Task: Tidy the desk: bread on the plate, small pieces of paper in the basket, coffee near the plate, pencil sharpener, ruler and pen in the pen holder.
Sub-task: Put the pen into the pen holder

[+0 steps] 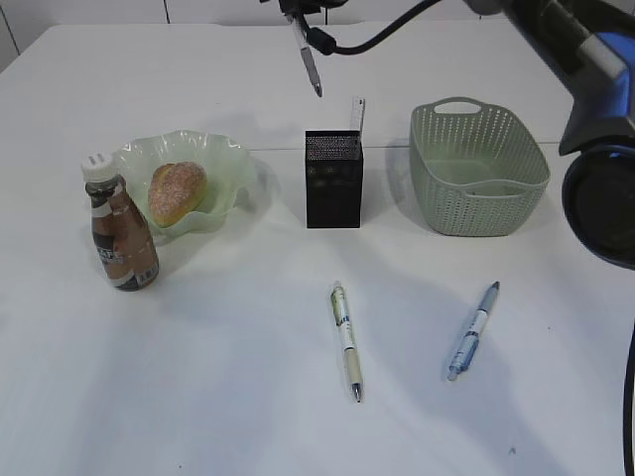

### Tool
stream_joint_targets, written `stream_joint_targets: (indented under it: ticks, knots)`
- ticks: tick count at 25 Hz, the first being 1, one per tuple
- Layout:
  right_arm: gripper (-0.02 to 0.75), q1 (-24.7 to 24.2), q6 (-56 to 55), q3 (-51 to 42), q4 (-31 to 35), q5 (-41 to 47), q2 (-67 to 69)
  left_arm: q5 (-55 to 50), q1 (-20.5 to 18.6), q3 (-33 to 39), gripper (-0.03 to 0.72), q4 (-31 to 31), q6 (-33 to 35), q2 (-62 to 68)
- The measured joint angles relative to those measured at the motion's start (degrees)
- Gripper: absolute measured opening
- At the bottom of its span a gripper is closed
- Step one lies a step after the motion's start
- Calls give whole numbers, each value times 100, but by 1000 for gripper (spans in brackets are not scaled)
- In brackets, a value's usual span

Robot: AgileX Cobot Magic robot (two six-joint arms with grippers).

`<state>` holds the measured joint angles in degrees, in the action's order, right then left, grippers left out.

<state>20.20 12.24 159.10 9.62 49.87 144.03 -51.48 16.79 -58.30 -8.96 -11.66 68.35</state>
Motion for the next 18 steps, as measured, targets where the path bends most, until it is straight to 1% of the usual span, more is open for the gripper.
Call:
stream_joint_targets:
  ticks: [7, 11, 15, 18]
  knots:
    - [77, -23, 153, 0, 119, -26, 217, 0, 0, 0, 241, 0, 0, 0]
    - [76, -23, 243, 0, 233, 381, 222, 37, 0, 0, 241, 0, 0, 0]
    - [76, -23, 262, -53, 343, 540, 116, 45, 0, 0, 241, 0, 0, 0]
    - [76, -35, 328, -280, 417, 623, -302, 45, 0, 0, 241, 0, 0, 0]
